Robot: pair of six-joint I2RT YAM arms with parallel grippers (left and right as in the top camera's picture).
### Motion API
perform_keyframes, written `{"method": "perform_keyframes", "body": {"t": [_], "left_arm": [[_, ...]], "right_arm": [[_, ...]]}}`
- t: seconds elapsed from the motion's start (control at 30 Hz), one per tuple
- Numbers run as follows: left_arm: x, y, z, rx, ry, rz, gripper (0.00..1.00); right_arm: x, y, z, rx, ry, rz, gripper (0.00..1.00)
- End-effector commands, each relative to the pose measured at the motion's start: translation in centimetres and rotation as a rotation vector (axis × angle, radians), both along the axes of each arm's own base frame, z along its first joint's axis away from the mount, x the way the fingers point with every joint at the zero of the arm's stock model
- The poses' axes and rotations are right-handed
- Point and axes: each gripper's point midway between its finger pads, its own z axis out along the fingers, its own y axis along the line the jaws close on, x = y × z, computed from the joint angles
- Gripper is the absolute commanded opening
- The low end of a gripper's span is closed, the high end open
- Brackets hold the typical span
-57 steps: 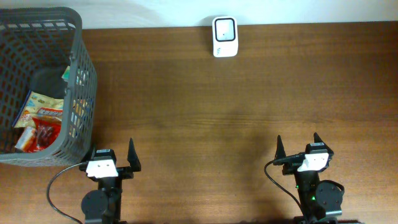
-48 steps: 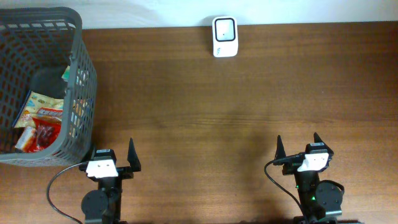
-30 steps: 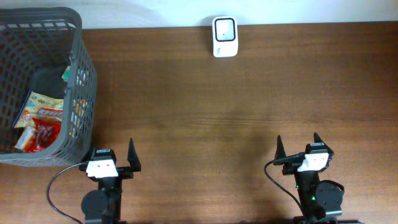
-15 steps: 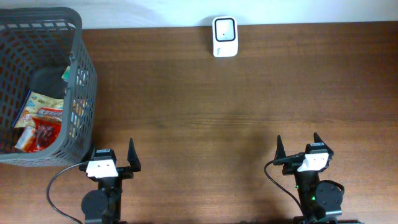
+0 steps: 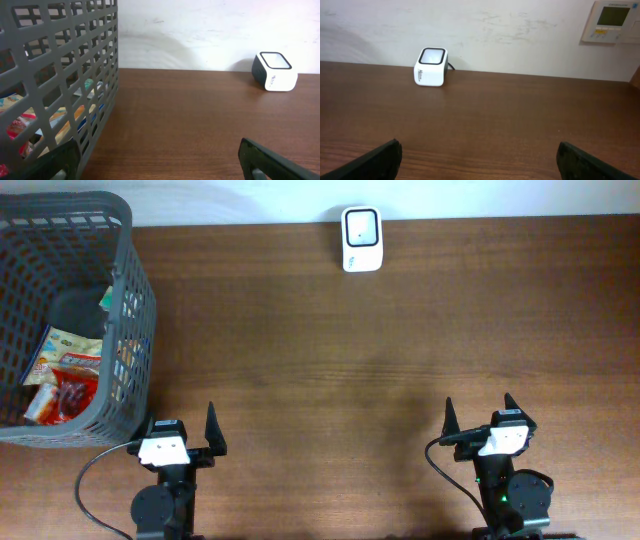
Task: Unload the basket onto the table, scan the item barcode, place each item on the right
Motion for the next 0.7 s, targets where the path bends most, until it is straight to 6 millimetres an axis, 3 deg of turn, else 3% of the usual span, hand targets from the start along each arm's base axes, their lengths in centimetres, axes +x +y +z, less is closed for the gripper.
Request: {"method": "perform_keyframes", "body": {"t": [0.0, 0.47, 0.53, 0.57, 0.67], "left_arm": [[0.0, 0.2, -0.2, -0.006, -0.002, 0.01, 0.99], [0.0, 0.2, 0.0, -0.006, -0.008, 0.01, 0.99], [0.0, -0.1, 0.4, -0.007, -0.026, -0.007, 0.99], [0.1, -1.2, 0.9, -0.009, -0.045, -0.07, 0.99], [0.0, -2.1, 3.4, -0.002, -0.146, -0.123, 0.99]], "right_arm": [[0.0, -0.5, -0.3, -0.002, 0.005, -0.029, 0.98], [0.0, -0.5, -0.3, -0.002, 0.005, -0.029, 0.98], [0.0, -0.5, -0.3, -0.002, 0.005, -0.029, 0.98], [0.0, -0.5, -0.3, -0.002, 0.005, -0.029, 0.98], [0.0, -0.5, -0.3, -0.002, 0.005, -0.029, 0.98]]}}
